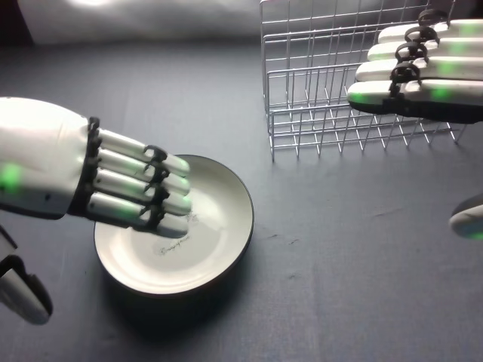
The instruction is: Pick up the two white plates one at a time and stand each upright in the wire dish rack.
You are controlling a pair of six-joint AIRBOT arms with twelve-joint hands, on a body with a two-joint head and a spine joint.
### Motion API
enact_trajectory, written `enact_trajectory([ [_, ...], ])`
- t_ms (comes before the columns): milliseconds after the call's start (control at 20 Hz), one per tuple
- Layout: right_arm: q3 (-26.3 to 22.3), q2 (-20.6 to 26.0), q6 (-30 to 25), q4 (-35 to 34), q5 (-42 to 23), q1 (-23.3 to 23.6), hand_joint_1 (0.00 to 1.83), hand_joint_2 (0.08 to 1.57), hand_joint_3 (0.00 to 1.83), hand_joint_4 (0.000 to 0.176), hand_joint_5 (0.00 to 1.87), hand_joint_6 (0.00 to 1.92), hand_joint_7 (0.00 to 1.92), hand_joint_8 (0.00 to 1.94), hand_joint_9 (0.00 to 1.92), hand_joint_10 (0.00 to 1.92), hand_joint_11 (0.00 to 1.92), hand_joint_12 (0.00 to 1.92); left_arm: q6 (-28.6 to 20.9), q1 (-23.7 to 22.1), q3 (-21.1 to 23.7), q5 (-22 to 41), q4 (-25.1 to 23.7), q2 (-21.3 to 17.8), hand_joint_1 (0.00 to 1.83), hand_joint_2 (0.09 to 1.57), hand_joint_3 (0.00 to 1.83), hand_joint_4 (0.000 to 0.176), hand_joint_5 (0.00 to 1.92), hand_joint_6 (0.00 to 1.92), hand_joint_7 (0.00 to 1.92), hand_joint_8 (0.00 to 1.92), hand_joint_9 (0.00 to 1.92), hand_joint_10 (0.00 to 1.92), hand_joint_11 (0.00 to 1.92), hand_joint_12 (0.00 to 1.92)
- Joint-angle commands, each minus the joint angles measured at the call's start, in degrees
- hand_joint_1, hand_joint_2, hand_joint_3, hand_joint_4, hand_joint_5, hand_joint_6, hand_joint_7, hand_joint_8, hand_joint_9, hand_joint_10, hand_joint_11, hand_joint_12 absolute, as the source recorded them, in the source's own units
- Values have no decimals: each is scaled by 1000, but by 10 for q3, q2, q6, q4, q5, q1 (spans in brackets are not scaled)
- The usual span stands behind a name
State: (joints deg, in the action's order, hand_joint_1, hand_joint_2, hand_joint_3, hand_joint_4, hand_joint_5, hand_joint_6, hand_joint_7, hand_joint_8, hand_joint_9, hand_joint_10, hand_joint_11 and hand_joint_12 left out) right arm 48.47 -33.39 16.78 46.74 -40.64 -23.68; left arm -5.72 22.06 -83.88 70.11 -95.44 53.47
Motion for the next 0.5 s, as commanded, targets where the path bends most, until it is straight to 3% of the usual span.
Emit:
enact_trajectory([
  [0,0,0,2,-30,-46,10,99,1155,0,0,51,11,0,0,0,0,0,0,6,4,-4,22,39,1,0,1043,10,0,0,0,0,0,0,0,0,0],
  [300,12,-33,77,-27,-61,10,65,1161,1,0,14,3,0,0,0,0,0,0,12,58,-37,-6,38,18,0,1024,2,0,0,0,0,0,0,0,0,0],
  [450,48,-68,143,-27,-119,-7,104,1138,0,0,52,13,0,0,0,0,0,0,12,72,-40,-19,38,23,0,1035,6,0,0,0,0,0,0,0,0,0],
])
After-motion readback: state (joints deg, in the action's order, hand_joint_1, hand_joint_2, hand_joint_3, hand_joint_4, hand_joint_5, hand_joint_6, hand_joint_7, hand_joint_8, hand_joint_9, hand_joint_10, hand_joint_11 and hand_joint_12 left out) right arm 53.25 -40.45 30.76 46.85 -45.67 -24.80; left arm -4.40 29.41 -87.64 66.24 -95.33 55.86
